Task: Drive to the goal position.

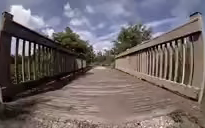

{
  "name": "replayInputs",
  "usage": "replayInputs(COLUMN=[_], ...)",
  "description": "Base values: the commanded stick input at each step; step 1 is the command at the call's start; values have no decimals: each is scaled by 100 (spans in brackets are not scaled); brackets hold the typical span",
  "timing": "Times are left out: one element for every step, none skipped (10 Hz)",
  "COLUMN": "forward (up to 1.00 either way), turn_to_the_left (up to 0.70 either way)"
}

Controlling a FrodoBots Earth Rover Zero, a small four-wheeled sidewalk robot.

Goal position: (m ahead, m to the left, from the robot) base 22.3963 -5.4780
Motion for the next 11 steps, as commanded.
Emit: replayInputs(forward=[85, 85, 85, 85, 85, 85, 85, 85, 85, 85, 85], turn_to_the_left=[0, 0, 0, 0, 0, 0, 0, 0, 0, 0, 0])
